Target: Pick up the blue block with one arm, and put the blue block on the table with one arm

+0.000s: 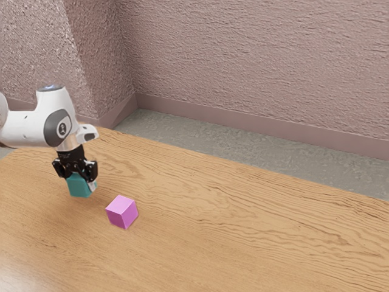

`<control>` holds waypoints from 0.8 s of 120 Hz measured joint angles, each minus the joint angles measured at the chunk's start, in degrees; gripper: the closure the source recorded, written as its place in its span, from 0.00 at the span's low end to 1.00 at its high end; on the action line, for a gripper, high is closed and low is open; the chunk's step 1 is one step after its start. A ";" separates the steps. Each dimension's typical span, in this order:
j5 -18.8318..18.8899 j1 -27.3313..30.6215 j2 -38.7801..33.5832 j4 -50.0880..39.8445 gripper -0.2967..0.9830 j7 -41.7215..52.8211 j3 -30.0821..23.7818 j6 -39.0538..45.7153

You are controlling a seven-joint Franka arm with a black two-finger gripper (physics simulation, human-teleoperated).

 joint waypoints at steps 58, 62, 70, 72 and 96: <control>4.00 7.57 -16.36 15.66 0.26 1.63 -10.78 -13.28; 4.67 8.10 -16.46 18.65 0.26 1.06 -12.88 -16.59; 5.03 5.29 -16.34 21.25 0.25 -0.02 -14.87 -21.59; 5.07 4.07 -16.32 21.53 0.25 -0.24 -15.04 -22.54; 5.00 -9.46 -15.93 22.22 0.24 -2.17 -14.60 -28.79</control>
